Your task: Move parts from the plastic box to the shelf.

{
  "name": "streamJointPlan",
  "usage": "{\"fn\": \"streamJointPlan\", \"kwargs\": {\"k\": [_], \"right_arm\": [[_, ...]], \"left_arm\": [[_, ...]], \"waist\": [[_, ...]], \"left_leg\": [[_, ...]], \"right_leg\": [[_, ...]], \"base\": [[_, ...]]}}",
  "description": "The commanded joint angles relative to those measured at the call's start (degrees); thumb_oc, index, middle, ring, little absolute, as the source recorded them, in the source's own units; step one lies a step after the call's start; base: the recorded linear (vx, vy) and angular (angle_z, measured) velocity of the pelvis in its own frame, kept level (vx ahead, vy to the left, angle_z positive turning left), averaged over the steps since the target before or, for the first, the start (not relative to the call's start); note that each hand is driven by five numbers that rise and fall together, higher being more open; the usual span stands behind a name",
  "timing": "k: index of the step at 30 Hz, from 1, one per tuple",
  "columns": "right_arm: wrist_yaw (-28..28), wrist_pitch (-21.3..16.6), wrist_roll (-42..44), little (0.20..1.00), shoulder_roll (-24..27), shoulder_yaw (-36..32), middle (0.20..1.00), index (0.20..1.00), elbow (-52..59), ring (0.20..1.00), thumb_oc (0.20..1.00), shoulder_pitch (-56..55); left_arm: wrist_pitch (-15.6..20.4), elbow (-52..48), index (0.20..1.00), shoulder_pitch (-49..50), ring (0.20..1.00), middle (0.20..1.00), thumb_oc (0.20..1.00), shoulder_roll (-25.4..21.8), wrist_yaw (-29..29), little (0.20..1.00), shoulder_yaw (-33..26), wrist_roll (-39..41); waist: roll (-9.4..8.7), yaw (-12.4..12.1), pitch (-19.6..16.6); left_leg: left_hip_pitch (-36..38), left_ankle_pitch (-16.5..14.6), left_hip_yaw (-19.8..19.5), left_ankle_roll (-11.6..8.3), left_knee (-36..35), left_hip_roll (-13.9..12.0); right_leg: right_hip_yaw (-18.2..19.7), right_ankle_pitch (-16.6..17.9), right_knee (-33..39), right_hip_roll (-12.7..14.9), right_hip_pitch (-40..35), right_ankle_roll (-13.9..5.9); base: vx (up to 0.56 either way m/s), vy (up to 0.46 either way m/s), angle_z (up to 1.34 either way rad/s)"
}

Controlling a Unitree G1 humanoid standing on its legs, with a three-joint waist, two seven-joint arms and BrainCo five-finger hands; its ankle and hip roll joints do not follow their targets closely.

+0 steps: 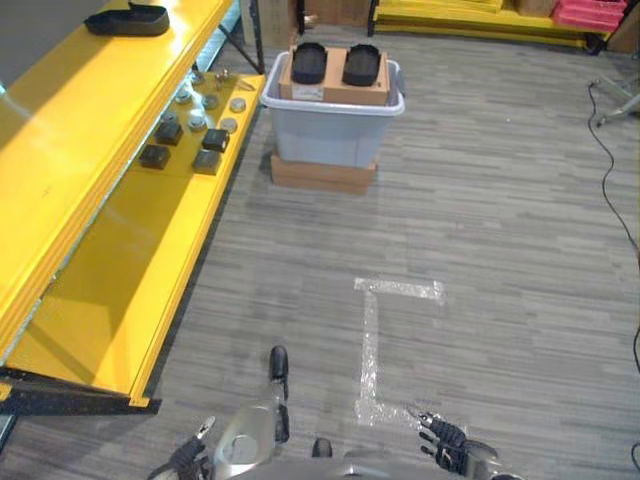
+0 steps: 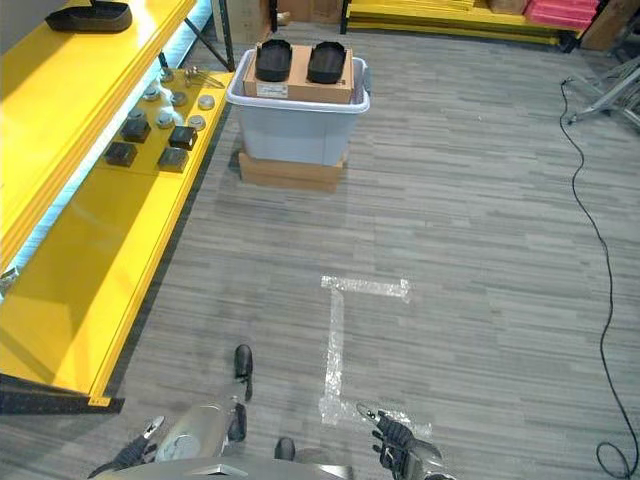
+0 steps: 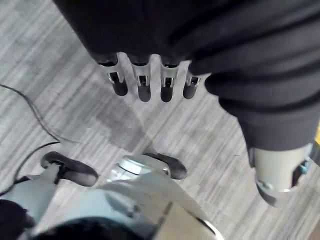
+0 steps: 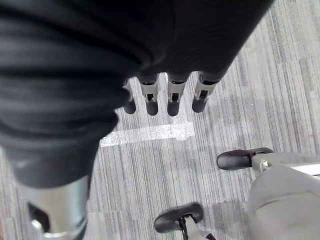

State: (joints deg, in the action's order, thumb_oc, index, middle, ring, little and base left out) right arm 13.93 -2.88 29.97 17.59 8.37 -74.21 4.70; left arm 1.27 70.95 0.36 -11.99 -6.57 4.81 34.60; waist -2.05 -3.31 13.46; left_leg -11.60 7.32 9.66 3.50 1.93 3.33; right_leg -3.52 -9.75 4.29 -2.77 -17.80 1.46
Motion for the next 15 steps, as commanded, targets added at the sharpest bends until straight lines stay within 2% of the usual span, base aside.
{"fn": "streamJointPlan", "kwargs": {"k": [1,3,6,9,10,15], "right_arm": [[-0.2,0.4,1.5,1.0,-0.7,0.2,1.0,1.0,5.1,1.0,1.0,-3.1],[0.1,0.2,2.4,1.0,-1.3,1.0,1.0,1.0,4.9,1.0,1.0,-2.9],[0.1,-0.3,2.4,1.0,-2.2,1.7,1.0,1.0,5.1,1.0,1.0,-2.7],[0.6,-0.3,4.1,1.0,-2.7,2.5,1.0,1.0,5.6,1.0,1.0,-2.2],[0.3,-0.5,4.0,1.0,-2.5,2.2,1.0,1.0,5.9,1.0,1.0,-2.1],[-0.9,0.3,2.1,1.0,-2.3,1.4,1.0,1.0,5.4,1.0,1.0,-3.1]], "left_arm": [[2.7,-1.8,1.0,-3.2,1.0,1.0,1.0,-3.1,2.1,1.0,4.1,-0.7],[2.9,-1.8,1.0,-4.4,1.0,1.0,1.0,-3.2,2.8,1.0,4.7,0.4],[3.2,-2.8,1.0,-5.1,1.0,1.0,1.0,-3.5,2.9,1.0,5.4,0.0],[1.1,-5.8,1.0,-6.6,1.0,1.0,1.0,-4.3,3.2,1.0,5.9,-1.3],[0.1,-6.1,1.0,-6.8,1.0,1.0,1.0,-4.1,4.1,1.0,6.1,-1.0],[-1.6,-3.7,1.0,-6.0,1.0,1.0,1.0,-3.1,4.4,1.0,6.7,-2.1]], "waist": [[2.21,0.4,-1.0],[2.79,0.9,-0.8],[3.1,1.5,-0.2],[2.53,2.4,1.0],[1.75,3.7,1.2],[1.14,6.1,0.7]], "left_leg": [[5.8,-9.7,-1.9,1.84,2.6,-0.6],[8.1,-10.7,-2.1,2.28,2.3,-1.2],[10.8,-11.2,-2.2,2.12,1.2,-1.4],[14.9,-12.3,-0.9,0.32,-0.8,-2.2],[17.0,-13.9,-0.4,0.06,-1.3,-1.6],[20.4,-17.2,-1.3,0.14,-1.2,-0.9]], "right_leg": [[-4.1,6.5,-40.2,8.2,16.5,-8.04],[-5.0,7.7,-42.6,9.5,20.6,-7.74],[-6.2,6.9,-38.9,10.2,23.1,-7.35],[-9.7,7.2,-19.2,10.5,22.4,-7.86],[-9.0,10.5,-11.8,10.2,23.8,-8.88],[-6.6,14.1,-8.1,10.1,26.1,-9.59]], "base": [[0.32,0.287,-0.03],[0.22,0.143,0.14],[0.2,-0.013,0.19],[0.34,-0.153,0.4],[0.36,-0.144,0.13],[0.32,-0.126,0.04]]}}
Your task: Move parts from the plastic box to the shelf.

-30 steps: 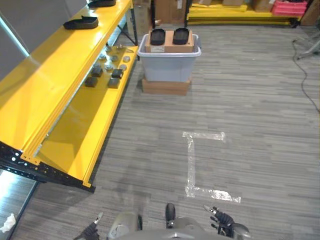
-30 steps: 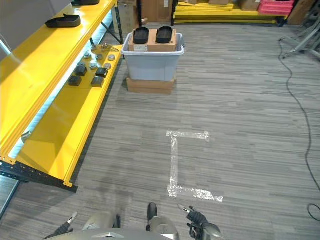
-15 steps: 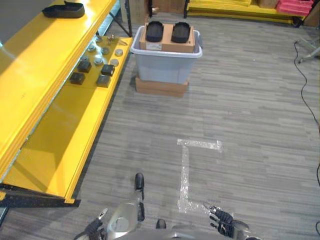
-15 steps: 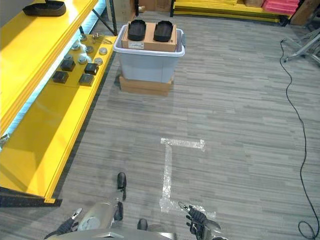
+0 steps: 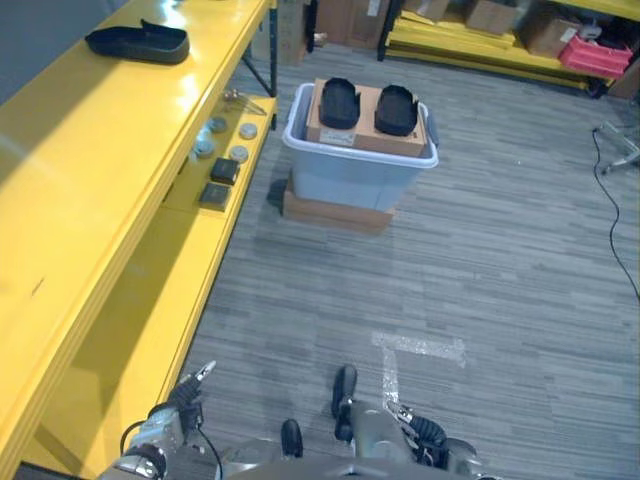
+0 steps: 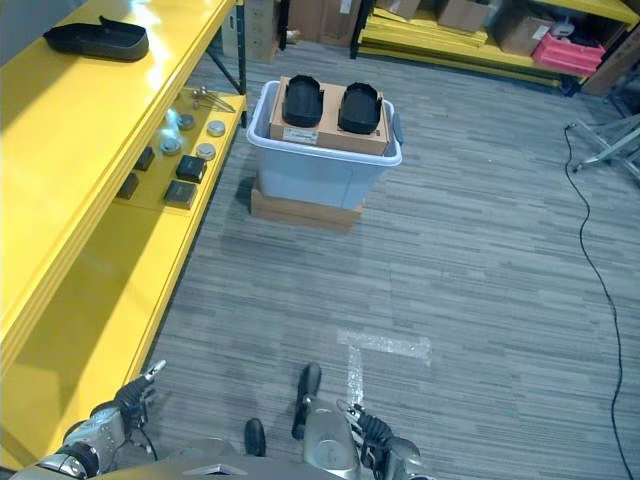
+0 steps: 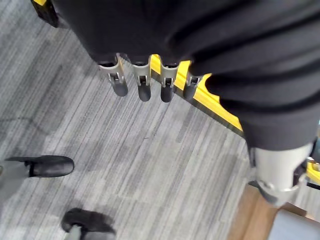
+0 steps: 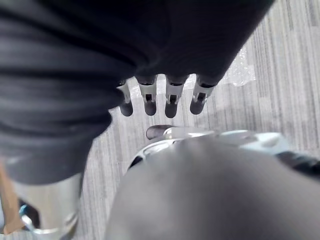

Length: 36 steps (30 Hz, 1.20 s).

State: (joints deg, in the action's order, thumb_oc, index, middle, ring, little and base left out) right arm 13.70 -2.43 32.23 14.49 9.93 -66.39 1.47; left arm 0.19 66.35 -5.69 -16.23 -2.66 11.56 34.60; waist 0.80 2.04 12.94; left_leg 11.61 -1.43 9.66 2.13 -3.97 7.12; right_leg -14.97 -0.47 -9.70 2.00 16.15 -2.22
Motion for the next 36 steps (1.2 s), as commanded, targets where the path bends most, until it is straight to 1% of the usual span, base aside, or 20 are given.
{"fn": "streamJointPlan", "kwargs": {"k": [1,4,7,9,12,13,15,17,18,19,20,23,24,25,28,29,31,32,33,36], "right_arm": [[-1.1,0.2,-0.2,1.0,0.8,-0.3,1.0,1.0,-2.4,1.0,1.0,0.0],[-2.6,2.6,-2.5,1.0,1.5,-0.2,1.0,1.0,-3.5,1.0,1.0,0.2],[-2.6,2.2,-2.4,1.0,1.9,-0.2,1.0,1.0,-4.1,1.0,1.0,0.5],[-2.7,1.9,-3.5,1.0,2.6,-0.3,1.0,1.0,-4.0,1.0,1.0,1.1],[-3.8,1.0,-4.0,1.0,4.4,-0.5,1.0,1.0,-3.5,1.0,1.0,1.8],[-4.3,0.8,-3.6,1.0,4.9,-0.7,1.0,1.0,-3.1,1.0,1.0,2.0],[-4.7,0.8,-3.2,1.0,5.2,-0.8,1.0,1.0,-2.6,1.0,1.0,2.3],[-4.5,0.6,-3.1,1.0,5.4,-0.7,1.0,1.0,-2.2,1.0,1.0,3.1],[-4.0,0.7,-5.0,1.0,5.3,0.2,1.0,1.0,-1.9,1.0,1.0,3.9],[-3.9,0.7,-5.3,1.0,5.3,0.4,1.0,1.0,-1.9,1.0,1.0,4.0],[-3.5,0.6,-7.5,1.0,5.3,1.3,1.0,1.0,-2.0,1.0,1.0,4.9],[-4.0,0.5,-8.1,1.0,5.3,2.3,1.0,1.0,-2.6,1.0,1.0,5.8],[-3.9,0.3,-5.0,1.0,5.2,2.9,1.0,1.0,-3.1,1.0,1.0,6.3],[-3.8,0.4,-4.0,1.0,5.0,2.9,1.0,1.0,-2.9,1.0,1.0,6.3],[-3.1,1.1,-6.1,1.0,3.9,3.4,1.0,1.0,-2.0,1.0,1.0,6.0],[-2.8,1.4,-5.7,1.0,3.4,3.3,1.0,1.0,-2.2,1.0,1.0,5.7],[-3.2,1.5,-5.7,1.0,2.8,3.0,1.0,1.0,-2.4,1.0,1.0,5.3],[-3.6,1.7,-6.0,1.0,2.5,2.9,1.0,1.0,-2.7,1.0,1.0,5.1],[-3.8,1.7,-6.3,1.0,2.5,3.0,1.0,1.0,-2.9,1.0,1.0,5.1],[-4.5,1.9,-7.5,1.0,2.3,2.7,1.0,1.0,-4.0,1.0,1.0,4.7]], "left_arm": [[-0.8,1.5,1.0,0.5,1.0,1.0,1.0,1.4,0.5,1.0,0.1,-2.8],[-0.4,3.6,1.0,2.1,1.0,1.0,1.0,2.9,1.4,1.0,-0.4,-0.9],[0.4,4.0,1.0,2.7,1.0,1.0,1.0,3.7,0.8,1.0,-0.9,-0.8],[1.7,3.9,1.0,3.2,1.0,1.0,1.0,4.4,0.4,1.0,-1.4,-0.5],[1.6,2.3,1.0,3.2,1.0,1.0,1.0,4.7,-0.2,1.0,-1.6,-1.5],[1.5,1.9,1.0,2.8,1.0,1.0,1.0,4.7,-0.5,1.0,-1.4,-2.4],[1.7,1.4,1.0,2.6,1.0,1.0,1.0,4.6,-0.7,1.0,-1.0,-2.9],[3.0,1.0,1.0,3.0,1.0,1.0,1.0,4.8,-0.4,1.0,-0.6,-1.7],[4.8,0.3,1.0,4.9,1.0,1.0,1.0,5.1,0.0,1.0,-0.6,-0.7],[4.9,0.1,1.0,5.3,1.0,1.0,1.0,5.1,0.1,1.0,-0.7,-0.7],[5.3,-1.3,1.0,6.8,1.0,1.0,1.0,4.7,0.4,1.0,-1.3,-0.8],[4.2,-1.9,1.0,6.7,1.0,1.0,1.0,4.1,0.5,1.0,-1.5,-1.6],[3.0,-1.6,1.0,6.5,1.0,1.0,1.0,3.4,1.2,1.0,-1.6,-3.8],[2.9,-1.3,1.0,6.5,1.0,1.0,1.0,3.1,1.7,1.0,-1.7,-4.0],[4.0,1.7,1.0,5.9,1.0,1.0,1.0,2.0,2.7,1.0,-2.8,-0.4],[4.4,2.4,1.0,5.3,1.0,1.0,1.0,1.4,2.2,1.0,-3.3,-0.6],[4.8,2.2,1.0,4.8,1.0,1.0,1.0,0.9,1.7,1.0,-3.3,-1.1],[5.0,1.9,1.0,4.5,1.0,1.0,1.0,0.6,1.3,1.0,-3.1,-0.6],[5.1,1.7,1.0,4.3,1.0,1.0,1.0,0.5,1.3,1.0,-3.0,-0.2],[5.4,1.3,1.0,4.0,1.0,1.0,1.0,0.8,1.7,1.0,-2.2,2.9]], "waist": [[-1.71,1.1,1.2],[-1.61,1.5,0.2],[-1.74,1.1,0.2],[-1.87,0.7,0.3],[-3.44,-0.5,1.3],[-3.09,-0.9,1.8],[-3.32,-1.3,1.9],[-2.64,-3.2,2.6],[-1.47,-5.7,3.1],[-1.3,-6.2,3.0],[-1.02,-8.4,3.1],[-1.53,-9.5,2.6],[-2.12,-10.6,1.5],[-2.25,-10.7,1.2],[-1.11,-10.0,1.4],[-0.69,-9.8,2.0],[-0.25,-9.7,2.8],[-0.14,-9.0,3.4],[-0.17,-8.7,3.5],[-0.37,-6.3,3.2]], "left_leg": [[-2.5,-9.3,-1.3,1.45,5.5,-4.9],[-0.9,-11.1,-1.8,0.24,9.7,-6.3],[-2.7,-8.2,-2.2,-1.12,17.4,-8.2],[-5.4,-4.2,-3.0,-2.5,26.5,-9.6],[-18.4,0.8,-4.0,-3.44,47.3,-12.5],[-21.4,0.5,-4.6,-3.16,48.2,-12.7],[-22.6,-0.3,-4.4,-2.48,45.4,-11.1],[-21.7,-1.8,-4.3,-1.62,32.9,-6.1],[-22.4,1.4,-8.0,-2.16,19.6,-1.7],[-22.9,2.1,-8.8,-2.29,17.9,-1.2],[-25.0,4.3,-11.3,-2.44,15.5,0.5],[-24.3,2.5,-11.3,-1.37,13.8,1.1],[-22.7,1.1,-11.3,0.1,12.3,1.4],[-21.9,0.7,-10.9,0.61,11.9,1.1],[-17.2,-2.0,-11.2,3.44,11.4,-0.6],[-15.2,-3.2,-11.4,3.88,11.5,-1.3],[-12.9,-4.4,-11.6,3.51,11.7,-2.3],[-11.4,-5.4,-11.8,3.17,11.5,-2.7],[-10.8,-5.8,-11.9,2.98,11.3,-2.7],[-8.0,-8.2,-13.9,2.68,10.4,-2.5]], "right_leg": [[4.9,4.6,5.6,5.3,-7.7,-5.58],[4.2,3.2,5.6,4.5,-9.1,-3.26],[3.8,2.1,6.0,3.6,-10.7,-1.54],[4.3,1.1,6.8,2.5,-12.5,0.01],[5.8,-0.6,7.6,2.0,-16.8,2.68],[6.0,-0.8,8.0,1.3,-18.2,2.81],[6.5,-1.1,8.4,1.4,-19.0,2.43],[8.8,-1.8,9.6,0.1,-21.2,1.21],[13.0,-2.3,10.6,-2.5,-23.4,0.49],[13.7,-2.4,10.6,-3.0,-23.4,0.5],[16.0,-3.0,10.4,-4.8,-24.3,0.94],[16.0,-4.1,9.6,-5.3,-24.5,1.05],[14.8,-7.9,5.6,-6.5,-25.3,1.24],[13.7,-8.3,3.3,-6.5,-24.8,1.02],[8.0,-6.5,-15.9,-3.9,-15.4,-1.2],[5.4,-6.5,-17.4,-0.9,-13.7,-1.64],[3.4,-5.9,-13.6,2.9,-13.7,-2.42],[3.5,-4.5,-7.9,4.9,-13.6,-3.09],[3.9,-3.8,-5.2,5.5,-13.4,-3.38],[9.2,1.7,3.7,7.3,-11.5,-5.57]], "base": [[0.35,-0.213,0.35],[0.36,-0.297,0.3],[0.27,-0.299,0.09],[0.24,-0.279,-0.07],[0.32,-0.363,-0.28],[0.29,-0.236,-0.55],[0.22,-0.047,-0.35],[0.38,0.066,-0.24],[0.39,0.085,-0.48],[0.42,0.036,-0.81],[0.2,-0.014,-1.05],[0.15,0.006,-1.13],[0.22,0.02,-0.51],[0.26,0.016,-0.42],[0.19,-0.005,-0.3],[0.22,-0.116,-0.49],[0.19,-0.192,-0.21],[0.17,-0.198,-0.06],[0.2,-0.21,0.05],[0.25,-0.208,0.14]]}}
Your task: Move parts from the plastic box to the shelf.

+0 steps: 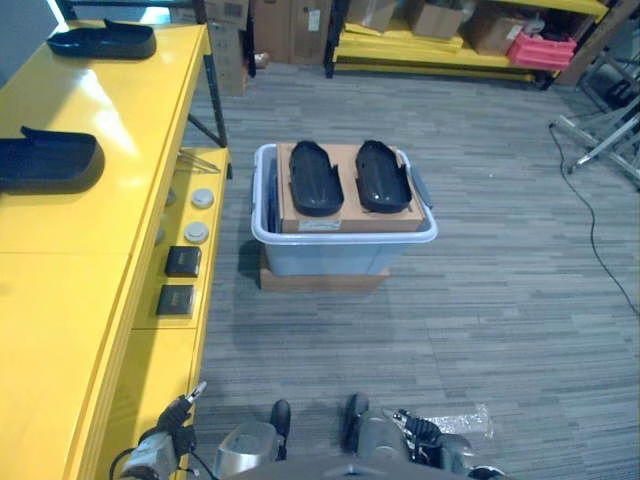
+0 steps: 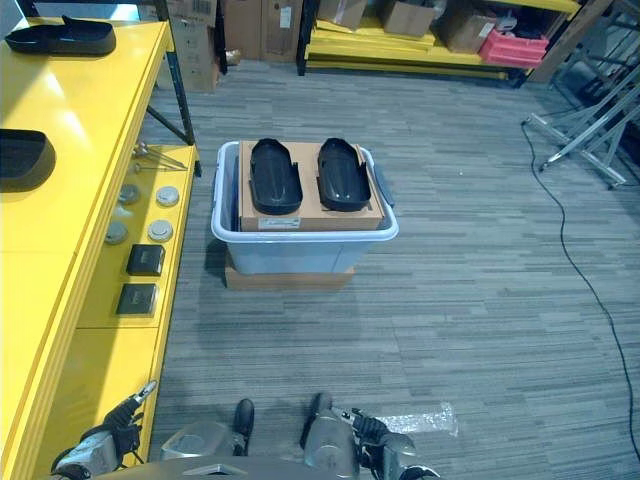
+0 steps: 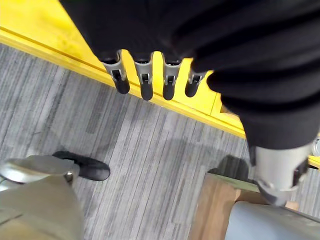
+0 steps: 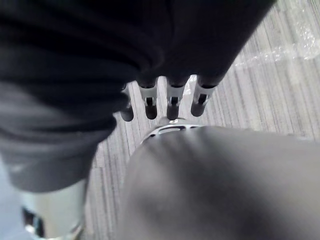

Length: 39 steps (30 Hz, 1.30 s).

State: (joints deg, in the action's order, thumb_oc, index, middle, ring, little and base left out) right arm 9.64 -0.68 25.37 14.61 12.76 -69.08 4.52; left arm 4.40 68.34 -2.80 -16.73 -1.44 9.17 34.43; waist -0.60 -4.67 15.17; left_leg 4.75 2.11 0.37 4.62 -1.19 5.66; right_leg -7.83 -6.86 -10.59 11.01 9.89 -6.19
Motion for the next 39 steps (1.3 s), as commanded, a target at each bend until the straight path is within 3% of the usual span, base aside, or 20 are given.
{"fn": "streamJointPlan", "kwargs": {"k": [1,4,8,10,12,15,16,18,19,21,22,25,26,30,33,36,39], "right_arm": [[-0.4,0.3,-0.9,1.0,2.2,-0.3,1.0,1.0,-1.5,1.0,1.0,1.5],[-0.5,0.4,-1.5,1.0,2.3,-0.6,1.0,1.0,-2.0,1.0,1.0,0.8],[0.0,0.6,-2.0,1.0,2.3,-0.7,1.0,1.0,-2.7,1.0,1.0,0.7],[-0.4,1.4,-4.0,1.0,2.9,-0.5,1.0,1.0,-1.9,1.0,1.0,1.0],[-0.9,1.1,-3.1,1.0,4.1,-0.6,1.0,1.0,-0.9,1.0,1.0,1.1],[-2.4,0.7,-1.6,1.0,5.0,-0.9,1.0,1.0,-0.1,1.0,1.0,1.2],[-3.0,0.0,-0.5,1.0,5.3,-1.9,1.0,1.0,0.1,1.0,1.0,1.1],[-2.5,-2.0,0.0,1.0,5.3,-3.0,1.0,1.0,1.1,1.0,1.0,1.0],[-2.9,-3.1,-0.2,1.0,4.9,-3.3,1.0,1.0,1.6,1.0,1.0,0.8],[-4.0,-3.4,0.2,1.0,4.7,-2.4,1.0,1.0,2.8,1.0,1.0,0.9],[-3.2,-3.7,2.6,1.0,4.7,-2.5,1.0,1.0,2.3,1.0,1.0,1.0],[0.1,-3.6,4.0,1.0,4.3,-3.2,1.0,1.0,2.5,1.0,1.0,-0.1],[0.9,-3.7,4.8,1.0,4.2,-3.1,1.0,1.0,2.4,1.0,1.0,-0.6],[-0.6,-7.0,7.5,1.0,3.5,-4.1,1.0,1.0,1.6,1.0,1.0,-1.5],[-2.2,-9.1,8.1,1.0,4.8,-5.7,1.0,1.0,1.8,1.0,1.0,-2.1],[-6.5,-14.1,6.3,1.0,5.8,-5.9,1.0,1.0,4.5,1.0,1.0,-1.9],[-10.6,-15.2,4.8,1.0,7.3,-6.1,1.0,1.0,12.0,1.0,1.0,-2.0]], "left_arm": [[1.1,-0.7,1.0,1.0,1.0,1.0,1.0,1.3,0.5,1.0,0.2,3.5],[1.1,-0.6,1.0,0.5,1.0,1.0,1.0,1.4,1.2,1.0,0.1,4.8],[0.6,-0.9,1.0,0.3,1.0,1.0,1.0,2.7,2.3,1.0,-0.3,6.2],[0.6,-1.5,1.0,-0.1,1.0,1.0,1.0,4.1,2.5,1.0,-0.2,5.1],[0.4,-2.9,1.0,-0.3,1.0,1.0,1.0,5.0,2.6,1.0,0.4,5.0],[-1.4,-4.0,1.0,-0.9,1.0,1.0,1.0,5.0,2.0,1.0,0.9,4.1],[-2.0,-4.1,1.0,-0.9,1.0,1.0,1.0,5.3,1.4,1.0,1.3,2.6],[-0.7,-3.0,1.0,0.4,1.0,1.0,1.0,5.6,0.9,1.0,2.1,0.1],[0.2,-2.5,1.0,1.0,1.0,1.0,1.0,5.4,0.4,1.0,2.1,-1.7],[0.5,-2.1,1.0,1.6,1.0,1.0,1.0,4.8,0.4,1.0,2.0,-2.9],[1.4,-1.2,1.0,1.5,1.0,1.0,1.0,3.9,1.3,1.0,2.1,-5.4],[1.8,-2.0,1.0,0.2,1.0,1.0,1.0,1.1,3.9,1.0,1.9,-2.7],[1.8,-2.2,1.0,-0.4,1.0,1.0,1.0,0.3,3.6,1.0,1.7,-1.1],[0.9,-3.7,1.0,-2.1,1.0,1.0,1.0,-1.2,3.0,1.0,2.1,-2.0],[-0.7,-2.1,1.0,-2.6,1.0,1.0,1.0,-1.2,3.0,1.0,3.2,-2.8],[-1.7,-0.3,1.0,-0.6,1.0,1.0,1.0,0.6,2.7,1.0,2.5,-4.7],[-1.4,-0.7,1.0,0.8,1.0,1.0,1.0,1.7,2.2,1.0,2.6,-6.8]], "waist": [[0.92,0.8,0.9],[0.65,2.4,0.0],[0.02,2.6,-1.1],[-0.11,2.6,-1.2],[-0.63,2.5,0.1],[-0.5,2.6,1.0],[-0.13,2.4,1.4],[0.65,1.6,1.6],[0.81,1.5,1.3],[0.93,1.3,0.8],[0.88,0.8,0.3],[1.0,1.4,0.4],[0.93,1.9,0.4],[0.83,2.8,-0.5],[0.54,4.6,-2.4],[-0.6,4.2,-2.9],[-1.08,4.5,-2.6]], "left_leg": [[-0.9,-12.1,-5.1,0.21,7.5,-0.9],[0.1,-13.7,-6.6,-0.37,7.7,-1.5],[1.0,-14.4,-6.5,-1.72,9.1,-3.4],[-0.5,-12.0,-5.1,-3.17,13.8,-5.1],[-8.2,-6.8,-2.4,-4.48,27.2,-6.0],[-12.1,-5.8,0.9,-5.32,30.7,-7.5],[-12.7,-7.0,4.2,-5.3,27.1,-6.3],[-12.2,-9.1,6.2,-3.9,19.3,-2.3],[-11.1,-9.1,8.5,-3.31,15.3,-2.6],[-9.4,-8.0,7.8,-2.41,10.5,-2.6],[-7.0,-7.4,5.6,-1.52,7.4,-2.5],[-3.6,-7.7,4.5,0.22,4.8,-3.3],[-3.1,-8.1,3.7,0.51,4.5,-3.4],[-2.1,-8.5,1.0,-0.25,4.1,-4.5],[-0.9,-9.1,-1.6,-1.04,2.3,-4.7],[-0.9,-9.3,-1.1,-2.06,3.2,-5.0],[-0.9,-8.8,-0.4,-2.7,2.4,-5.7]], "right_leg": [[3.1,8.8,5.3,-1.6,-4.8,-1.87],[6.1,8.7,6.9,-2.8,-4.8,-1.36],[4.9,8.1,7.7,-3.5,-6.2,-0.24],[2.9,7.5,7.8,-3.6,-7.5,0.94],[1.3,6.3,8.0,-3.5,-9.8,2.5],[-0.8,5.5,8.5,-3.5,-11.5,3.18],[-1.9,5.2,9.0,-3.7,-12.7,2.87],[-1.8,4.8,8.5,-4.6,-13.4,1.76],[-2.6,4.5,8.2,-4.9,-13.2,1.57],[-3.0,3.0,6.3,-6.3,-12.7,1.97],[-3.4,1.1,1.7,-7.5,-11.4,2.34],[-3.3,4.1,-11.1,-6.1,-5.0,-0.21],[-2.4,4.4,-11.6,-5.7,-4.2,-0.45],[1.4,5.5,-2.0,-2.7,-6.3,-1.48],[6.9,4.7,5.1,-4.0,-9.2,-1.32],[5.8,4.3,7.7,-4.7,-11.7,-0.48],[5.1,4.4,9.4,-5.3,-12.5,0.01]], "base": [[0.27,-0.256,0.05],[0.27,-0.29,0.26],[0.22,-0.263,0.3],[0.21,-0.252,0.26],[0.1,-0.213,0.4],[0.06,-0.086,0.39],[0.12,0.028,0.67],[0.13,0.072,0.75],[0.11,0.082,0.42],[0.12,0.053,0.0],[0.14,0.019,-0.19],[0.13,-0.031,-0.07],[0.14,-0.139,0.36],[0.14,-0.216,0.55],[0.21,-0.259,0.54],[0.22,-0.274,0.31],[0.08,-0.127,-0.06]]}}
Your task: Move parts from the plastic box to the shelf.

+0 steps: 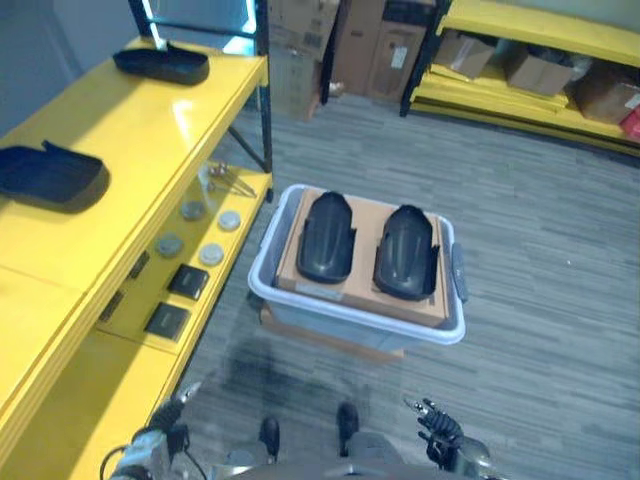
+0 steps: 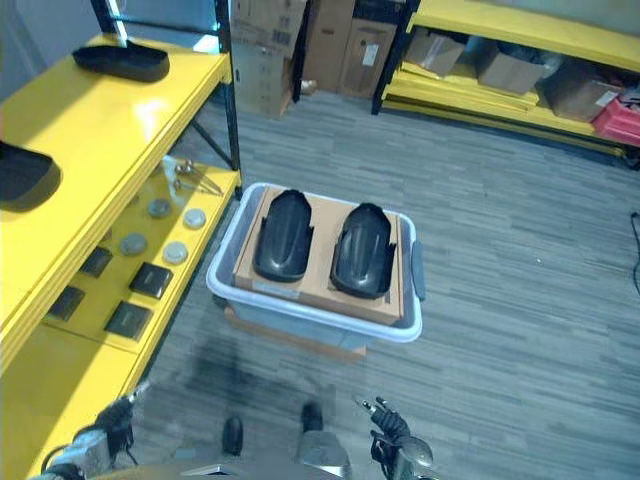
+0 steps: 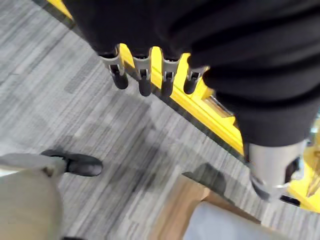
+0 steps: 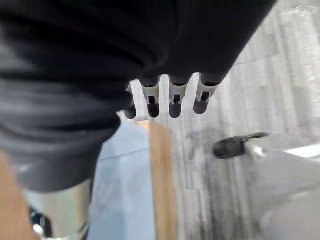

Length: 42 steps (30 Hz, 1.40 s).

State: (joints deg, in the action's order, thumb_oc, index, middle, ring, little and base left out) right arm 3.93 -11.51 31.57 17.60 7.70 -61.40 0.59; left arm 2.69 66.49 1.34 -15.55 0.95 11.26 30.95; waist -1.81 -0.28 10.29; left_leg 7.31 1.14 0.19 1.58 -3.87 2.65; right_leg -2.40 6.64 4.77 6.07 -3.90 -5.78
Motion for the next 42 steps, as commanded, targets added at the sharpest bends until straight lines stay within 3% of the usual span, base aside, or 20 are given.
{"fn": "streamJointPlan", "kwargs": {"k": [1,3,5,8,13,15,18,24,38,42], "right_arm": [[-6.4,-4.9,-2.3,1.0,5.1,-1.3,1.0,1.0,8.2,1.0,1.0,1.9],[-8.1,-3.3,-5.2,1.0,8.2,-1.7,1.0,1.0,19.1,1.0,1.0,1.9],[-8.9,-4.0,-5.4,1.0,10.4,-3.6,1.0,1.0,25.4,1.0,1.0,1.9],[-10.2,-5.3,-5.5,1.0,12.4,-5.7,1.0,1.0,32.8,1.0,1.0,1.5],[-12.9,-3.1,-9.2,1.0,14.9,-8.8,1.0,1.0,41.9,1.0,1.0,0.9],[-15.9,-1.7,-12.9,1.0,16.9,-8.6,1.0,1.0,41.2,1.0,1.0,2.9],[-25.1,0.5,-15.3,1.0,22.5,-4.4,1.0,1.0,32.9,1.0,1.0,13.7],[-31.8,2.8,-14.0,1.0,26.5,-0.4,1.0,1.0,24.2,1.0,1.0,27.2],[-31.8,13.0,-14.6,1.0,30.8,6.8,1.0,1.0,13.3,1.0,1.0,40.0],[-25.7,20.5,-14.9,1.0,30.5,11.0,1.0,1.0,6.2,1.0,1.0,44.9]], "left_arm": [[0.4,0.7,1.0,-3.0,1.0,1.0,1.0,0.9,-0.2,1.0,0.8,-4.1],[1.0,-1.0,1.0,-2.4,1.0,1.0,1.0,0.9,-0.4,1.0,1.2,-3.8],[1.9,-2.6,1.0,-1.6,1.0,1.0,1.0,0.9,0.4,1.0,1.0,-2.0],[1.8,-4.0,1.0,-0.4,1.0,1.0,1.0,0.7,1.0,1.0,-0.5,0.3],[1.5,-4.3,1.0,0.9,1.0,1.0,1.0,1.1,0.3,1.0,-1.6,-1.7],[1.4,-4.1,1.0,0.5,1.0,1.0,1.0,0.8,0.1,1.0,-1.2,-1.7],[2.1,-3.8,1.0,-3.4,1.0,1.0,1.0,-0.1,-0.4,1.0,2.2,2.1],[2.2,-4.6,1.0,-6.1,1.0,1.0,1.0,-0.3,-1.3,1.0,5.5,3.2],[3.0,-6.4,1.0,-8.2,1.0,1.0,1.0,-0.3,-3.1,1.0,9.0,7.7],[2.7,-7.1,1.0,-9.2,1.0,1.0,1.0,-0.9,-3.9,1.0,10.0,9.2]], "waist": [[0.0,0.3,2.5],[-0.13,1.0,3.6],[-0.15,1.4,4.2],[-0.4,1.9,4.4],[-0.62,2.4,4.4],[-0.63,2.1,5.1],[-0.39,-0.1,8.7],[-0.16,-3.0,11.7],[2.01,-4.8,15.0],[3.25,-5.6,16.7]], "left_leg": [[-3.6,-7.5,0.0,0.02,4.6,-3.0],[-4.2,-6.6,0.8,-0.65,3.7,-3.7],[-4.4,-6.1,1.2,-0.98,3.0,-4.0],[-4.2,-5.7,1.4,-1.65,2.4,-4.8],[-4.3,-5.4,2.1,-2.38,1.8,-5.5],[-5.0,-5.5,2.0,-2.39,2.3,-5.4],[-9.0,-5.4,1.3,-2.39,4.5,-4.9],[-11.6,-4.8,-0.3,-2.69,4.4,-4.3],[-14.2,-3.4,-1.8,-3.09,3.4,-3.2],[-15.3,-3.1,-2.2,-3.23,3.4,-2.8]], "right_leg": [[-0.5,-8.9,-5.3,-0.5,1.3,-0.29],[-1.0,-8.3,-4.1,-0.5,1.6,-0.22],[-1.3,-7.8,-3.0,-0.5,1.8,-0.27],[-1.5,-7.1,-1.4,-0.6,1.6,-0.39],[-1.3,-6.8,-0.4,-0.7,1.6,-0.8],[-1.3,-6.9,-0.7,-0.6,2.2,-0.81],[-2.2,-6.7,-1.8,-0.2,5.1,-0.43],[-4.2,-5.5,-0.4,0.0,6.7,-0.56],[-6.0,-5.0,-0.7,1.5,9.5,-0.42],[-6.7,-4.9,-0.8,2.1,10.6,-0.41]], "base": [[0.02,-0.093,-0.08],[-0.03,-0.065,0.0],[-0.02,-0.016,-0.02],[0.04,0.009,0.05],[0.06,0.027,-0.07],[0.0,0.047,-0.06],[-0.11,0.034,-0.12],[-0.06,-0.037,0.14],[0.0,0.017,0.07],[-0.02,0.024,0.03]]}}
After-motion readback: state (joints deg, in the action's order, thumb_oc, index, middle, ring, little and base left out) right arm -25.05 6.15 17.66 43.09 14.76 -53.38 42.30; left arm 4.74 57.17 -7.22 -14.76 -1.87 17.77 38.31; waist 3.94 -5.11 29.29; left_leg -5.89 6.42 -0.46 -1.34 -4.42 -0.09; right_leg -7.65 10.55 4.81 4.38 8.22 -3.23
